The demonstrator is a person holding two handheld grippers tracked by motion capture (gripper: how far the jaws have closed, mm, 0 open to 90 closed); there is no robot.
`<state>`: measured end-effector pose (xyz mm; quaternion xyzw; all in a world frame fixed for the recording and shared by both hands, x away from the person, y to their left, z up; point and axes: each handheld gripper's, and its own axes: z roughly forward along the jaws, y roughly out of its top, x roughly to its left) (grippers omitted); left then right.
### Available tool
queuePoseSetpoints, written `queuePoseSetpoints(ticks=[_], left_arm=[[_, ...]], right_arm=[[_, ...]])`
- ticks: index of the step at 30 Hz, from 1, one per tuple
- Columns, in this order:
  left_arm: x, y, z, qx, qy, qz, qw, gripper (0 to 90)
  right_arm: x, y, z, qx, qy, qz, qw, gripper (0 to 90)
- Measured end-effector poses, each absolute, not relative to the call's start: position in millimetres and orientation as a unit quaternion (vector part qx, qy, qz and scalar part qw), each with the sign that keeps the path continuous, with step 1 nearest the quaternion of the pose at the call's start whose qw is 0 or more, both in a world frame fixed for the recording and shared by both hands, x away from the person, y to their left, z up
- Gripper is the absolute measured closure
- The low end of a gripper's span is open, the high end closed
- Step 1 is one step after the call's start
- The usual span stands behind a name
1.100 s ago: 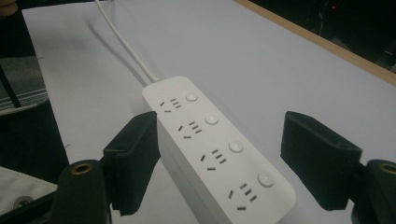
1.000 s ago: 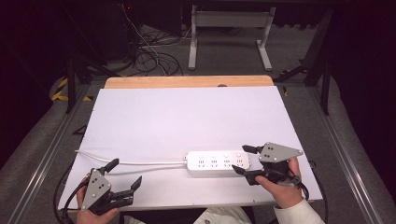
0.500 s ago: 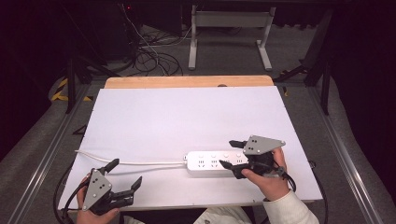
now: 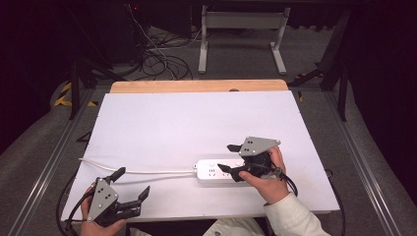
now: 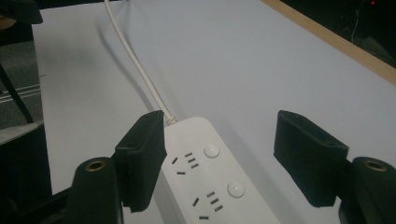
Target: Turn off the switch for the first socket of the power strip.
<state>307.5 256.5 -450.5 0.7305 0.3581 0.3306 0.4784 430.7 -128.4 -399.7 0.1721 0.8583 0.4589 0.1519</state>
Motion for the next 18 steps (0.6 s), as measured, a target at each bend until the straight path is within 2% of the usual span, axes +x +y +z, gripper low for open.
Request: queuePoseSetpoints(ticks=[10, 11, 12, 13, 15, 16, 18], left_arm=[[307.5, 256.2, -450.7, 0.731, 0.358, 0.331, 0.478, 10.4], [307.4, 256.3, -450.5, 0.731, 0.358, 0.332, 0.478, 10.4], [307.3, 256.3, -450.5, 0.73, 0.357, 0.332, 0.478, 10.4], [307.5, 256.3, -450.5, 0.73, 0.357, 0.333, 0.478, 10.3], [307.4, 255.8, -450.8, 0.73, 0.36, 0.329, 0.479, 10.4], [307.3, 255.6, -450.9, 0.73, 0.361, 0.329, 0.479, 10.4], [307.3, 255.4, -450.9, 0.73, 0.361, 0.329, 0.479, 10.4]], right_arm=[[435.8, -120.5, -402.4, 0.168, 0.863, 0.452, 0.148, 34.8], [437.2, -120.0, -402.4, 0.174, 0.864, 0.45, 0.146, 38.9], [437.2, -120.0, -402.4, 0.174, 0.864, 0.45, 0.146, 38.9], [439.1, -119.3, -402.7, 0.183, 0.864, 0.45, 0.134, 42.6], [441.6, -118.2, -403.2, 0.185, 0.864, 0.456, 0.11, 55.9], [441.6, -118.2, -403.2, 0.185, 0.864, 0.456, 0.11, 55.9], [443.8, -115.9, -404.1, 0.183, 0.864, 0.462, 0.085, 63.7]])
